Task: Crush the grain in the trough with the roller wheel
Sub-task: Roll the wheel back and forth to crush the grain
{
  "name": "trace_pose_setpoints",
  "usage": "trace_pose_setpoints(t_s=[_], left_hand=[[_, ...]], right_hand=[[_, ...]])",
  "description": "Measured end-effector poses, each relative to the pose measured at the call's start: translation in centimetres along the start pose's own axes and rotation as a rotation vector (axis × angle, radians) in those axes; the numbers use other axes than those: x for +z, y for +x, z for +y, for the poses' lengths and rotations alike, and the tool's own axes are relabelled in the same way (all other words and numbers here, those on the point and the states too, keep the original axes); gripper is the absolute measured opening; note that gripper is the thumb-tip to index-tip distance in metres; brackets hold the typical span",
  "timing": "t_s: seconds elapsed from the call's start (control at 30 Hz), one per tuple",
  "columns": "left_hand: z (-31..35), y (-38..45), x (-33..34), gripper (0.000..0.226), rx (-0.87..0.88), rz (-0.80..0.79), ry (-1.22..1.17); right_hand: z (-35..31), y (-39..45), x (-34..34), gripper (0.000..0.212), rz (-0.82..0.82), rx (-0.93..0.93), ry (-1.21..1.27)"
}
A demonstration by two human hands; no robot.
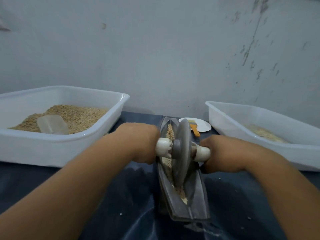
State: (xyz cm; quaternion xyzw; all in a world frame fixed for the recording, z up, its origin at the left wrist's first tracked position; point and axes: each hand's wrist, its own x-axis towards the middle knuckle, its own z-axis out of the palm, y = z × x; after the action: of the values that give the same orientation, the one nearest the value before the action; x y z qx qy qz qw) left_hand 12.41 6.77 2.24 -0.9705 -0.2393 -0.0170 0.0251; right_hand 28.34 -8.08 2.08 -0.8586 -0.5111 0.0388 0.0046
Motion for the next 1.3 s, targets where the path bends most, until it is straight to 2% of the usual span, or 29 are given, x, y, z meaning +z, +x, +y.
trace_pose_setpoints(t_s=[0.1, 0.2, 0.27, 0.4, 0.43, 0.5, 0.63, 0.7, 0.8, 0.93, 1.0, 1.1, 1.2, 1.3], left_hand=[[0.1, -2.0, -0.5, 0.025, 0.025, -0.043, -0.037], [0.0, -2.3, -0.2, 0.023, 0.023, 0.019, -0.016], [0.0, -1.5, 0.4, 0.022, -0.009, 0.097, 0.004], [-0.2, 1.0, 1.9, 0.022, -0.095, 0.313, 0.065], [-0.3, 1.3, 2.1, 0.022, -0.103, 0.336, 0.084], [-0.5, 1.1, 1.9, 0.023, -0.095, 0.294, 0.095], [-0.7, -0.9, 0.7, 0.022, -0.016, 0.132, 0.039], [-0.6, -2.0, 0.5, 0.020, 0.014, 0.119, 0.026], [-0.6, -1.9, 0.6, 0.018, 0.004, 0.146, 0.015], [-0.4, 0.0, 1.6, 0.019, -0.106, 0.263, 0.025], [-0.4, 0.4, 2.0, 0.017, -0.128, 0.295, 0.031], [-0.6, 0.0, 1.8, 0.017, -0.071, 0.242, 0.028], [-1.3, -1.5, 0.9, 0.019, -0.005, 0.087, -0.049], [-1.5, -1.7, 0.7, 0.018, -0.004, 0.029, -0.110]], right_hand=[[0.0, -2.4, -1.4, 0.024, -0.117, -0.039, 0.088], [0.1, -2.3, -1.5, 0.025, -0.134, -0.031, 0.088], [0.1, -0.7, -0.9, 0.021, -0.051, 0.001, 0.049], [0.0, 2.7, 1.3, 0.013, 0.278, 0.055, -0.078], [0.1, 3.0, 1.5, 0.013, 0.311, 0.048, -0.091], [0.5, 2.5, 1.4, 0.015, 0.230, 0.019, -0.056], [0.8, -0.8, -0.4, 0.028, -0.065, 0.000, 0.101], [0.8, -2.2, -0.7, 0.032, -0.114, -0.028, 0.121], [0.4, -2.2, -0.3, 0.029, -0.039, -0.027, 0.112], [0.1, 0.3, 1.1, 0.019, 0.263, -0.006, -0.017], [-0.1, 1.1, 1.6, 0.018, 0.360, 0.003, -0.084], [0.3, 0.5, 1.2, 0.017, 0.239, -0.016, -0.006], [0.7, -1.5, 0.5, 0.026, 0.102, -0.057, 0.091], [0.7, -1.9, 0.3, 0.039, 0.122, -0.083, 0.111]])
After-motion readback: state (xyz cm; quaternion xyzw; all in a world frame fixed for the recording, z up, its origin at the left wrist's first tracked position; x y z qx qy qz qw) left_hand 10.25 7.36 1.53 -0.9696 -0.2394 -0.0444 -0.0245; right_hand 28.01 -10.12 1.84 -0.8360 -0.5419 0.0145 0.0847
